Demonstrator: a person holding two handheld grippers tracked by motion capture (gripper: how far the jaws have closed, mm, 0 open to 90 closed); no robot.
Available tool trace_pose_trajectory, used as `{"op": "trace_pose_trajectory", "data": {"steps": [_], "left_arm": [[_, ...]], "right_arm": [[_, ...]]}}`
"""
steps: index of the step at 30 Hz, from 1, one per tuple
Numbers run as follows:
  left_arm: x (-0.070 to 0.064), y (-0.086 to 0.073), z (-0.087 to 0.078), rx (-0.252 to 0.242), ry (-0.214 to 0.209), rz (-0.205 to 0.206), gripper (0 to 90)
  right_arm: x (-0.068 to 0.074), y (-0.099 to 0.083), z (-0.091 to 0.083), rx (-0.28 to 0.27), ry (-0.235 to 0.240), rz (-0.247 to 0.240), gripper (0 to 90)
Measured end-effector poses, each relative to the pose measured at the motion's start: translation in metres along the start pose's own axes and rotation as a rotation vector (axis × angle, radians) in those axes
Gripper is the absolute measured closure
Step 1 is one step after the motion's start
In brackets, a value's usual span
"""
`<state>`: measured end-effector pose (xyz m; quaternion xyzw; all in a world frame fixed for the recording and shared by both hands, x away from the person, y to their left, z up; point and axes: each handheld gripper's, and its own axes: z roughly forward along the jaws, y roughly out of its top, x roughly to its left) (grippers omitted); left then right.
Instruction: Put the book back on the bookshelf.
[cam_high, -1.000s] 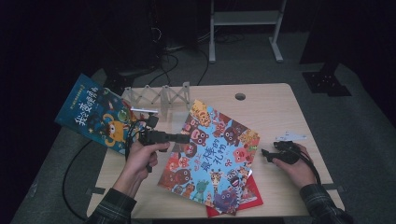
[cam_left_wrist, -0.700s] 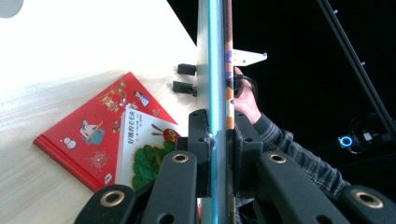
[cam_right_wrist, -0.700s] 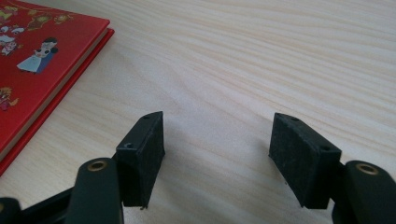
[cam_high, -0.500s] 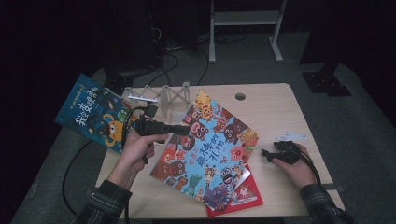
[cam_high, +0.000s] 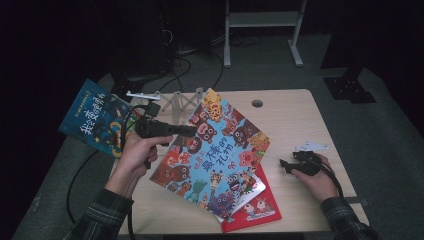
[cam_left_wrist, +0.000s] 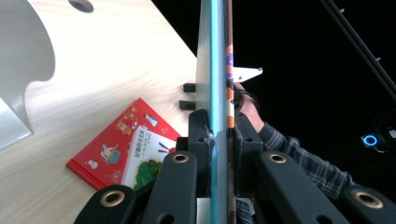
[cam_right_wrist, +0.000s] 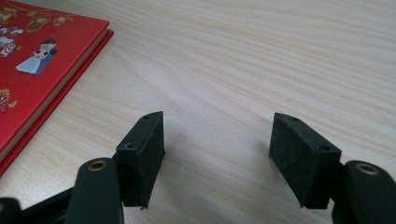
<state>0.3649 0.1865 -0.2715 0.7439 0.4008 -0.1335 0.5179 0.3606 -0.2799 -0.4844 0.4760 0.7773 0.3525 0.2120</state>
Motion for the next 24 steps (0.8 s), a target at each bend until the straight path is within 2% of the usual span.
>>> {"op": "trace_pose_trajectory", "data": {"steps": [6, 14, 15, 16, 18, 24], "left_arm": [[-0.003, 0.004, -0.018, -0.02, 0.056, 0.024, 81.5], [-0.002, 0.003, -0.05, -0.04, 0.119, 0.019, 81.5], [-0.002, 0.003, -0.05, -0.04, 0.119, 0.019, 81.5], [-0.001, 0.001, -0.061, -0.048, 0.137, 0.017, 81.5], [0.0, -0.001, -0.071, -0.059, 0.16, 0.012, 81.5], [0.009, -0.009, -0.102, -0.105, 0.199, -0.011, 81.5]], "right_arm": [[0.0, 0.0, 0.0, -0.002, -0.001, 0.002, 34.3], [0.0, 0.0, 0.001, -0.007, -0.005, 0.007, 34.3], [0.0, 0.0, 0.001, -0.007, -0.005, 0.008, 34.3], [0.0, 0.0, 0.001, -0.008, -0.005, 0.007, 34.3], [0.0, 0.0, 0.001, -0.008, -0.006, 0.009, 34.3], [0.0, 0.0, 0.001, -0.008, -0.007, 0.012, 34.3]]}}
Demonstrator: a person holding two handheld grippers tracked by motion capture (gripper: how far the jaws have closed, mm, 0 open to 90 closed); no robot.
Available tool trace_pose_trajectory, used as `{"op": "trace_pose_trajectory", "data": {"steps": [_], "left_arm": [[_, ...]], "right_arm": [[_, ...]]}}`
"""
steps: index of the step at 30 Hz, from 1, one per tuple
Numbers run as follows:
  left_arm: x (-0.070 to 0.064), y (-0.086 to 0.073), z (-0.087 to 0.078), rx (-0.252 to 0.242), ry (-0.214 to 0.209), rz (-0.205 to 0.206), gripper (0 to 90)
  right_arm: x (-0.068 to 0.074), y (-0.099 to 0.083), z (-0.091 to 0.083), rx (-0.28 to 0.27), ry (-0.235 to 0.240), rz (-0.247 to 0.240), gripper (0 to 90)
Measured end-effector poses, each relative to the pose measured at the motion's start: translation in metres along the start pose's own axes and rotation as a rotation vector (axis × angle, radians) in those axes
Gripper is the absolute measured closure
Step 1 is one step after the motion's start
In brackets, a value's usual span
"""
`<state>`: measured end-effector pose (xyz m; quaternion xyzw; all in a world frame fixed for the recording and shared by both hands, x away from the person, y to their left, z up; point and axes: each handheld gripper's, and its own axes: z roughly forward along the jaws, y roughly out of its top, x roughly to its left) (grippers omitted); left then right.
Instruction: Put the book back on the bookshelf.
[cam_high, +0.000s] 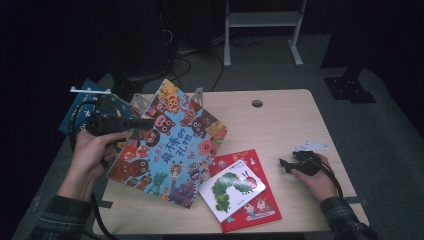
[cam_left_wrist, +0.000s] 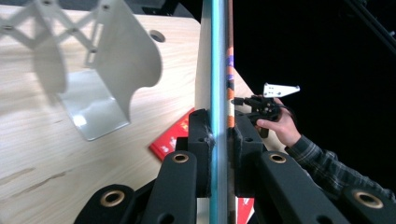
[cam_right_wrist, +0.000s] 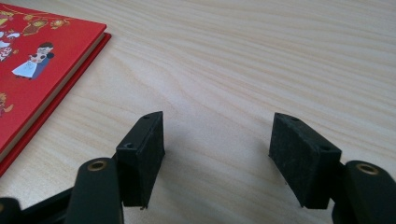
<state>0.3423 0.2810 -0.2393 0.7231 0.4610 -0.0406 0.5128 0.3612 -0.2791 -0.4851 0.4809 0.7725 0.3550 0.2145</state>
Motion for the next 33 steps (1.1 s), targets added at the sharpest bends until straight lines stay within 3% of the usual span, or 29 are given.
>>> {"op": "trace_pose_trajectory", "data": {"steps": [11, 33], "left_arm": [[0.025, -0.013, -0.042, -0.039, 0.094, -0.053, 81.5], [0.054, -0.031, -0.114, -0.089, 0.251, -0.149, 81.5]], "right_arm": [[0.0, 0.0, 0.0, -0.003, -0.002, 0.001, 34.2], [0.0, -0.001, 0.0, -0.005, -0.005, 0.004, 34.3]]}}
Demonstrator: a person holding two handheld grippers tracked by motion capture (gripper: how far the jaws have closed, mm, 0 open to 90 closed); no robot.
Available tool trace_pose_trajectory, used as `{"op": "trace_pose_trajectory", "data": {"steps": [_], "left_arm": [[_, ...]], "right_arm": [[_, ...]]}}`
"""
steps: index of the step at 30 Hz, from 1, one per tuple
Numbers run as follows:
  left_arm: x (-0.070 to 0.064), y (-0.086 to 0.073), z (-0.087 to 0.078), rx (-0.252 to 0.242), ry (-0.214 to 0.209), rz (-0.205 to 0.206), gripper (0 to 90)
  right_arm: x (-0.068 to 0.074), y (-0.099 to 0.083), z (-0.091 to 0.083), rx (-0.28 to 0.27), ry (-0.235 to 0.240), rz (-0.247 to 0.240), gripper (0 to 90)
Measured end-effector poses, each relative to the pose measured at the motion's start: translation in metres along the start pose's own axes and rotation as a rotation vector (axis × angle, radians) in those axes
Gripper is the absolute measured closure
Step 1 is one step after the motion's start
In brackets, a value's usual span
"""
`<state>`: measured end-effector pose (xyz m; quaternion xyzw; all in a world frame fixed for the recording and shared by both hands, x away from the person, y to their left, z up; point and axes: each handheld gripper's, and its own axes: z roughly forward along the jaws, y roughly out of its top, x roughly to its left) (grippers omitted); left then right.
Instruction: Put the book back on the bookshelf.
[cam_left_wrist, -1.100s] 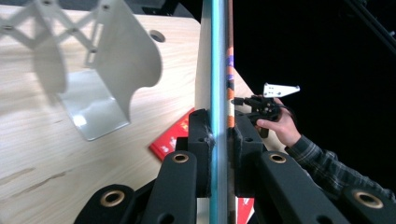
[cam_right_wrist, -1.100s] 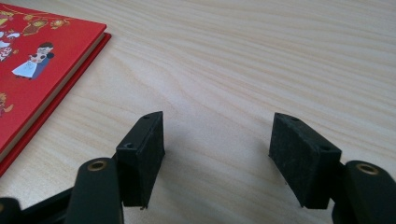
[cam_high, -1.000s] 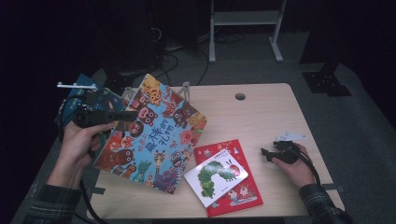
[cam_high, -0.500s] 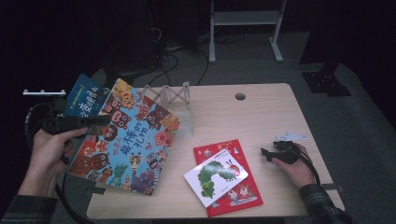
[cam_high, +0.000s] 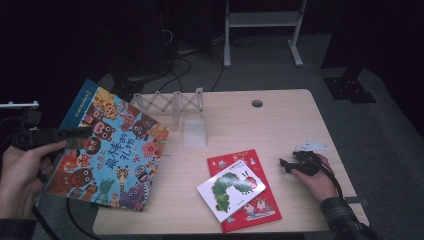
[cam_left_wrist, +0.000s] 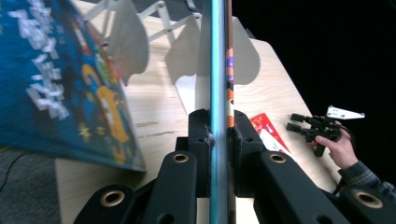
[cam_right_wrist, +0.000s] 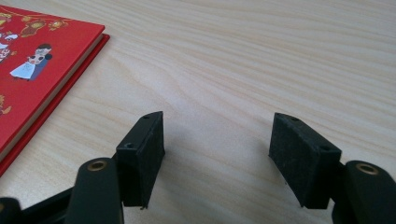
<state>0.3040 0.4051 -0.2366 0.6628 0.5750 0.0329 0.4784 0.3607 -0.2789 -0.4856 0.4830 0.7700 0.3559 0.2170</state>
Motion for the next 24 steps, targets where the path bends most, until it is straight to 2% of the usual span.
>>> {"op": "trace_pose_trajectory", "data": {"steps": [11, 16, 24], "left_arm": [[0.022, -0.001, -0.016, -0.014, 0.077, -0.042, 81.5], [0.026, 0.0, -0.014, -0.01, 0.116, -0.05, 81.5], [0.031, 0.01, -0.008, -0.012, 0.142, -0.076, 81.5]], "right_arm": [[0.0, 0.0, 0.0, 0.0, -0.001, 0.0, 34.3], [0.0, 0.0, 0.0, 0.0, -0.002, 0.001, 34.3], [0.0, 0.0, 0.0, 0.0, -0.002, 0.001, 34.3]]}}
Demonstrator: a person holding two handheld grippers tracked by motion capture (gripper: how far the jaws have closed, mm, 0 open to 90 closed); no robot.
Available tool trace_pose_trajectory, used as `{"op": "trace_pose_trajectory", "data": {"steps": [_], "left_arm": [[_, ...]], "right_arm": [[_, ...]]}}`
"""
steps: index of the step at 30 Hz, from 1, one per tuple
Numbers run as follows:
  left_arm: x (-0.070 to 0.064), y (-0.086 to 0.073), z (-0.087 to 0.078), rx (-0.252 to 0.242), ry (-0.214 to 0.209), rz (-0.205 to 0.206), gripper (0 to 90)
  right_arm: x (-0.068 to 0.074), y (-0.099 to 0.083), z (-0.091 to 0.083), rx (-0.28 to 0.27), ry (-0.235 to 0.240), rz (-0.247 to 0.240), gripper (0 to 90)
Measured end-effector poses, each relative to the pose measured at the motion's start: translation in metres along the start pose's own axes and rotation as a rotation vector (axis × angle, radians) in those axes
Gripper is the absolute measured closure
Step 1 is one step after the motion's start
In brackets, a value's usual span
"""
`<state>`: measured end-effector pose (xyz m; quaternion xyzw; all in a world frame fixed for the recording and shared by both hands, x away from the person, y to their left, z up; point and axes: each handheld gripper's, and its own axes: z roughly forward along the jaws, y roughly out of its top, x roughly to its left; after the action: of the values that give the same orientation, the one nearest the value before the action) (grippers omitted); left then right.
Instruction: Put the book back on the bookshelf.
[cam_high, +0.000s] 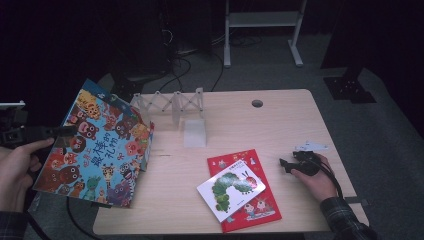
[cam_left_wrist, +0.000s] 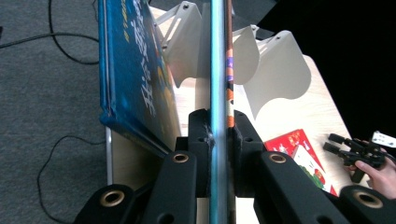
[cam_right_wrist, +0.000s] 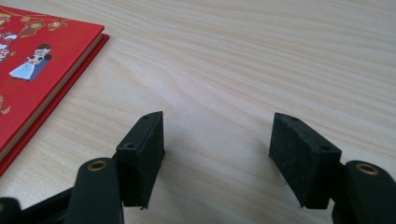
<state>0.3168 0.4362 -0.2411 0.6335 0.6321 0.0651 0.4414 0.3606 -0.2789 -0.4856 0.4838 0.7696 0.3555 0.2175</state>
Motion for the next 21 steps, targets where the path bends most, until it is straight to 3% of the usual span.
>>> {"op": "trace_pose_trajectory", "data": {"steps": [9, 21], "left_arm": [[0.005, 0.007, 0.005, -0.004, 0.029, -0.027, 81.4], [0.0, 0.029, 0.025, -0.006, 0.067, -0.051, 81.4]], "right_arm": [[0.0, 0.0, 0.0, 0.0, 0.0, 0.003, 34.3], [0.0, 0.0, 0.0, 0.001, 0.0, 0.002, 34.3]]}}
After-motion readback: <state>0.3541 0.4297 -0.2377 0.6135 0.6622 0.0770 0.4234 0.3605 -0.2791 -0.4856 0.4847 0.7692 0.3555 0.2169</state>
